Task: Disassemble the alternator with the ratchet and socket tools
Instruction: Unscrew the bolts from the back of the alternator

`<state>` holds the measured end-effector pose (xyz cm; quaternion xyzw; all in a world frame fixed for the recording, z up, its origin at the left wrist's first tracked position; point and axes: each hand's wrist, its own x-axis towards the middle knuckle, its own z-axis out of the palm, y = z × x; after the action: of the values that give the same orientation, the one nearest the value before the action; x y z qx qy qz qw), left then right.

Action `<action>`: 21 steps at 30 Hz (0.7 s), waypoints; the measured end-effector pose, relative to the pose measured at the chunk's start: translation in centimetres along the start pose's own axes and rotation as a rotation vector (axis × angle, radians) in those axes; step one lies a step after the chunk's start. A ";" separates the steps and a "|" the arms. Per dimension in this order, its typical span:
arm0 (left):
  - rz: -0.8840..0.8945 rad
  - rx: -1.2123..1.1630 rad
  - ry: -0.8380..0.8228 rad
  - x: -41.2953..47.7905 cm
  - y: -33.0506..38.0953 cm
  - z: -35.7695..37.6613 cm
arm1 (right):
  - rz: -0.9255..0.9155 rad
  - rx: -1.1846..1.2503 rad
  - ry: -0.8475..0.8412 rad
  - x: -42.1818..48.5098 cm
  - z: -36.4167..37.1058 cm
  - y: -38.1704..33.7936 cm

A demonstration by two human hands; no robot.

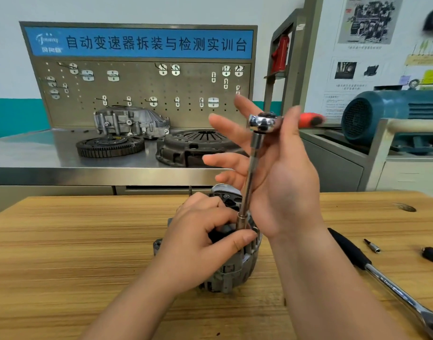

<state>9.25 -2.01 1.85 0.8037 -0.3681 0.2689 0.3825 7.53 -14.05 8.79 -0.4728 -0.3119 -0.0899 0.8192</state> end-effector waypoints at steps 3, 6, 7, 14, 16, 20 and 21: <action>0.002 -0.017 -0.018 0.0 -0.1 -0.2 | -0.030 -0.018 0.005 0.0 0.2 0.2; -0.033 -0.029 -0.003 0.1 -0.1 -0.1 | -0.181 -0.053 0.016 -0.2 0.6 0.3; -0.036 -0.016 0.009 0.1 0.0 0.0 | -0.218 -0.072 0.013 -0.2 0.6 0.2; -0.024 -0.002 0.013 0.1 0.0 0.1 | -0.091 0.010 0.007 -0.1 0.2 0.4; -0.014 -0.026 -0.004 0.0 -0.1 0.0 | -0.024 0.038 0.010 -0.1 -0.1 0.4; -0.039 -0.059 -0.010 0.1 -0.1 -0.2 | -0.146 -0.016 0.035 -0.2 0.4 0.5; -0.052 -0.056 -0.006 0.1 -0.1 -0.1 | -0.200 -0.044 0.044 -0.2 0.5 0.5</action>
<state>9.38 -1.90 1.92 0.8027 -0.3556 0.2464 0.4105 7.38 -13.45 8.48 -0.4551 -0.3373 -0.1885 0.8023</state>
